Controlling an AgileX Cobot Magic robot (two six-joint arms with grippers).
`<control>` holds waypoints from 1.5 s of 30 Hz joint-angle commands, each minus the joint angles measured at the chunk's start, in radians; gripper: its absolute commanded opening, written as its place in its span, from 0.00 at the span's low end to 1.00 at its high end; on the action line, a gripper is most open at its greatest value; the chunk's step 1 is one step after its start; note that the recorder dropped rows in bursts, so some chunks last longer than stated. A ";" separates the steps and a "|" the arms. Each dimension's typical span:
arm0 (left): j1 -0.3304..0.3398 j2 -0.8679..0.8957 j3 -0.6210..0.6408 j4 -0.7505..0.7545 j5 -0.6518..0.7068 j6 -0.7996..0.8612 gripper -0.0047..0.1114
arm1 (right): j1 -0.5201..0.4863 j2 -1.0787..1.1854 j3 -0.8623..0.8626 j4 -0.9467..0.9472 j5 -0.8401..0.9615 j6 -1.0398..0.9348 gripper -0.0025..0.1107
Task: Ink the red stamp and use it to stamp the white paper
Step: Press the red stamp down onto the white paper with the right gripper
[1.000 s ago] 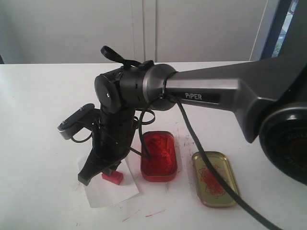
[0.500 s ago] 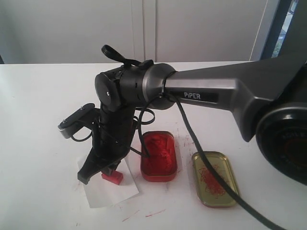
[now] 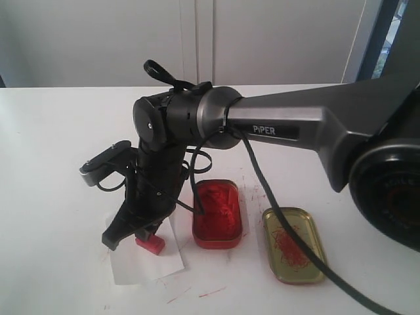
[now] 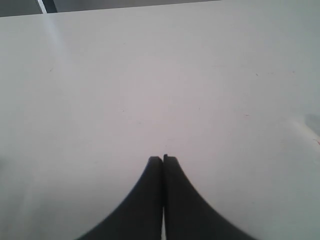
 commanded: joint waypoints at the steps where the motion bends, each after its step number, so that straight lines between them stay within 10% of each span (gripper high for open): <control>1: 0.001 -0.003 0.005 -0.001 0.002 0.000 0.04 | 0.007 0.063 0.026 0.017 0.014 -0.012 0.02; 45: 0.001 -0.003 0.005 -0.001 0.002 0.000 0.04 | 0.007 0.074 0.020 -0.051 0.018 -0.012 0.02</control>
